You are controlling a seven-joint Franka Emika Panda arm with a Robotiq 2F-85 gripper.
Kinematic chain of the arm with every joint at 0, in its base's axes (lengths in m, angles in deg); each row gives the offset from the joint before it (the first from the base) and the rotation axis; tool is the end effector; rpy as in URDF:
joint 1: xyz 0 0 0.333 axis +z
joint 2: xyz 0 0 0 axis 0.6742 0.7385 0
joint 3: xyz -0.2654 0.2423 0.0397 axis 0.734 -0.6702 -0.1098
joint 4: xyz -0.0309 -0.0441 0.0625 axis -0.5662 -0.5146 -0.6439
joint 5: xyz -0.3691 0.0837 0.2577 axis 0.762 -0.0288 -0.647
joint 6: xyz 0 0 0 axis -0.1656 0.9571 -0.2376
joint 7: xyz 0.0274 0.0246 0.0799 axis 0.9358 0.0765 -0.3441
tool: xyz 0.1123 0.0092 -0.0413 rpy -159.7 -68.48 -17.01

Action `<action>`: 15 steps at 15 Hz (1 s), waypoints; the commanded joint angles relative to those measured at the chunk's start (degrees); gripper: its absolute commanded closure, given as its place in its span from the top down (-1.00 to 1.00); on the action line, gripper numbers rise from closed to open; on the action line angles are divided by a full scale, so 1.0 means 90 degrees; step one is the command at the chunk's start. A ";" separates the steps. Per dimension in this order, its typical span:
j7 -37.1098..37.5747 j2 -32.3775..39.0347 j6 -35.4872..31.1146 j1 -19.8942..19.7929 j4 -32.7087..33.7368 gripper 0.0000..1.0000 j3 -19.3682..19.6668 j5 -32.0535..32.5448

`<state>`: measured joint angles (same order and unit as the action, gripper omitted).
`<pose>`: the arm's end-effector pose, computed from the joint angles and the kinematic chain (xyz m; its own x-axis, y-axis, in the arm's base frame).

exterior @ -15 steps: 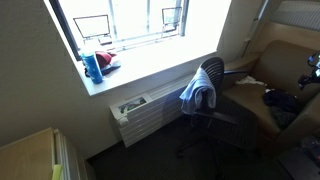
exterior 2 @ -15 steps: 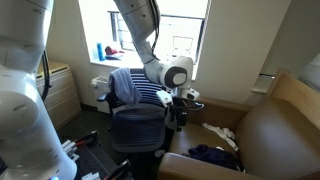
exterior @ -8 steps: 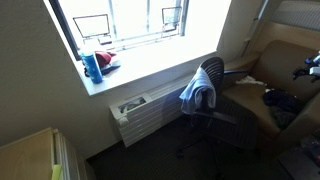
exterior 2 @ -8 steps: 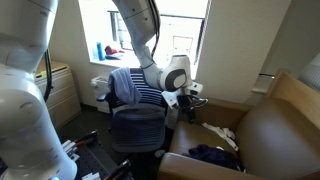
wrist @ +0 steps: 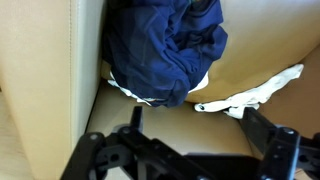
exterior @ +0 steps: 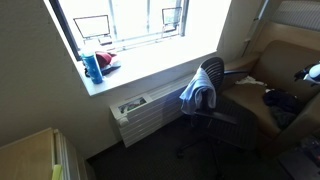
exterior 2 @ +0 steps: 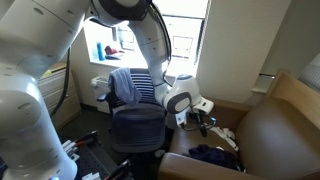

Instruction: Pick up the black cloth on the right side of the couch and place it on the chair seat

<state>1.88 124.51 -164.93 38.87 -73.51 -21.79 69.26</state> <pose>0.5867 -0.2549 0.0896 0.6162 -0.6473 0.4486 -0.7199 -0.6940 -0.0126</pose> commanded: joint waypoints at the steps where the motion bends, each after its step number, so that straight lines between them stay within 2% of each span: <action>1: -0.0355 -0.0033 0.0004 0.0044 0.0018 1.00 -0.0061 -0.0395; 2: -0.0472 -0.0271 -0.0149 -0.0015 -0.0185 1.00 -0.0210 -0.0307; 3: -0.0550 -0.0432 0.0358 -0.0328 -0.0115 1.00 -0.0592 -0.0292; 4: -0.0380 -0.0234 0.1090 -0.0392 0.0248 1.00 -0.0640 -0.0519; 5: -0.0301 -0.0021 0.1426 -0.0482 0.0567 1.00 -0.0679 -0.0653; 8: 0.0246 0.0799 0.2261 -0.0677 0.1775 1.00 -0.0338 -0.1104; 10: 0.0626 0.1360 0.1989 -0.0807 0.2420 1.00 -0.0099 -0.1314; 12: 0.1238 0.2006 0.1952 -0.0685 0.3024 1.00 0.0364 -0.1436; 13: 0.0776 0.1325 0.1971 -0.0745 0.2316 1.00 0.0105 -0.1293; 15: 0.0854 0.1596 0.1955 -0.0768 0.2529 1.00 0.0203 -0.1287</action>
<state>9.97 138.68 -147.47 31.88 -51.01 -20.08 58.17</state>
